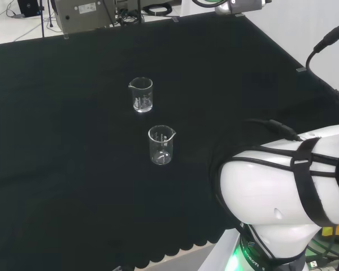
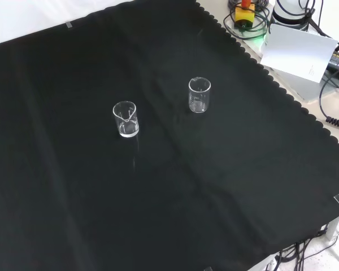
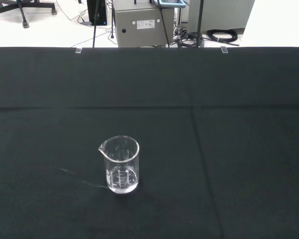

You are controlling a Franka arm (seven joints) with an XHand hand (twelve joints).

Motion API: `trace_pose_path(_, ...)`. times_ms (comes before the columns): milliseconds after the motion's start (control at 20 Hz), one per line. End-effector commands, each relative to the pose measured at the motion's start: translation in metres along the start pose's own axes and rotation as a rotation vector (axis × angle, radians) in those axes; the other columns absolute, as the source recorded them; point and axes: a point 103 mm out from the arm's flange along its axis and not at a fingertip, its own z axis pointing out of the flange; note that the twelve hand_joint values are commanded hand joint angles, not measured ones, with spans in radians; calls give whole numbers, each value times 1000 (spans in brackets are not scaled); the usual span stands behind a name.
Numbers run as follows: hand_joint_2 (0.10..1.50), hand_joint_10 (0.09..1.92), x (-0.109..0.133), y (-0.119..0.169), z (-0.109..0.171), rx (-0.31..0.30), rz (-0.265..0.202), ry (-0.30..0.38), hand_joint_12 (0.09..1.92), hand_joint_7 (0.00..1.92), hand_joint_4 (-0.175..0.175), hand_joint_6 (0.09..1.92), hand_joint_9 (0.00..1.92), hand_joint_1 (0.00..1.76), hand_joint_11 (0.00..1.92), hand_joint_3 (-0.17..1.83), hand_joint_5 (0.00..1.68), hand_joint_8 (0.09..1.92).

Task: Pick up the beaker on the right.

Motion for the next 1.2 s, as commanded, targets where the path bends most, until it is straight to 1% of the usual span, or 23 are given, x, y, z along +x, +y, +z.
trace_pose_path(50,1160,622,0,0,0,-8,1,-10,1285,43,3,260,203,14,97,548,219,518)
trace_pose_path(150,1215,609,1,1,-1,-2,3,-10,1336,44,3,150,204,3,65,447,261,503)
trace_pose_path(250,1231,605,1,3,-1,0,5,-10,1351,46,3,113,206,0,56,413,275,498)
trace_pose_path(500,1236,605,-2,7,3,7,17,-12,1353,53,2,92,213,0,54,395,283,498)
trace_pose_path(750,1236,609,-9,18,16,20,46,-4,1352,66,2,87,227,0,56,387,289,501)
trace_pose_path(850,1234,615,-13,23,22,4,51,15,1354,83,3,87,246,0,59,382,295,507)
trace_pose_path(950,1216,630,-18,30,30,-6,56,33,1363,136,1,87,302,52,80,363,316,528)
trace_pose_path(1100,1130,626,-25,40,48,-12,52,66,1361,219,-3,87,403,278,144,323,378,562)
trace_pose_path(1200,1067,626,-32,52,63,3,46,70,1364,253,-4,87,442,411,180,302,403,576)
